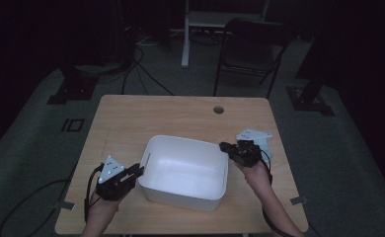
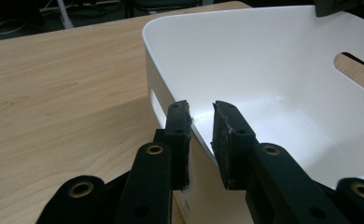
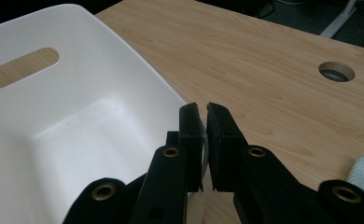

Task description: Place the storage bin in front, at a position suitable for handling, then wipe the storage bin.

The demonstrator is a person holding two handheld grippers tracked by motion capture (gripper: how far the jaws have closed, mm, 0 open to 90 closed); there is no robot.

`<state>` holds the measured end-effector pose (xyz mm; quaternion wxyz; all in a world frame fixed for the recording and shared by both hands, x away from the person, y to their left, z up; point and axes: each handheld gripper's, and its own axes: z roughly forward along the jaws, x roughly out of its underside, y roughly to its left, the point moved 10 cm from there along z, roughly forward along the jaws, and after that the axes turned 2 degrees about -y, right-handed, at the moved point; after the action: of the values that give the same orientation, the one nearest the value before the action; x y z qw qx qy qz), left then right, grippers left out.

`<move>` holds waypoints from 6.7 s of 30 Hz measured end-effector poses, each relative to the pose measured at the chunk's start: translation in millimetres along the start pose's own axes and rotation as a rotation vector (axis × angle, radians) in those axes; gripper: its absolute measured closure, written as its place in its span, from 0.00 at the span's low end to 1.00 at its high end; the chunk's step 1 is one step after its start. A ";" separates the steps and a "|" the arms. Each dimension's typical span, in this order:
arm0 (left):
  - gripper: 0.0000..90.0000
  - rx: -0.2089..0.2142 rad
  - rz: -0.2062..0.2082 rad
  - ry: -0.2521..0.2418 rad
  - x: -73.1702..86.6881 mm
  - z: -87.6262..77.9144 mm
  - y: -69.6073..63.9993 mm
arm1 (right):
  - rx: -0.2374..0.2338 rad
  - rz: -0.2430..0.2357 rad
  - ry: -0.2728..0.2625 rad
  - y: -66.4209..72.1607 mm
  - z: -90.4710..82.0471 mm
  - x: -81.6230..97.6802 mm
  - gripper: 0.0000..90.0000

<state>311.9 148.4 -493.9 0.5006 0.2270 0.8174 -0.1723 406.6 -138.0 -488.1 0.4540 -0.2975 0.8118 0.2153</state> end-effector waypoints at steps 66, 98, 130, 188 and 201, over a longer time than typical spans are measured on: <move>0.61 0.080 -0.002 0.032 -31.5 60.1 36.5 | -0.006 0.133 -0.035 37.9 -41.0 32.6 0.63; 0.85 0.011 -0.008 0.023 -25.1 57.5 35.8 | -0.020 0.142 -0.005 30.4 -27.6 31.0 0.76; 0.86 -0.115 -0.033 0.056 -16.9 60.3 38.5 | 0.006 0.160 0.008 19.0 -9.9 17.3 0.86; 0.87 -0.064 -0.036 0.018 -15.0 56.0 40.6 | 0.095 0.155 -0.131 -34.4 -54.1 7.3 0.46; 0.86 -0.059 -0.038 0.016 -15.3 56.7 40.6 | 0.242 0.194 -0.082 -101.0 -37.3 38.5 0.44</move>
<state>382.0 150.5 -507.3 0.4972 0.1978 0.8303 -0.1559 436.6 -245.9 -511.0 0.4962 -0.1517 0.8376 0.1708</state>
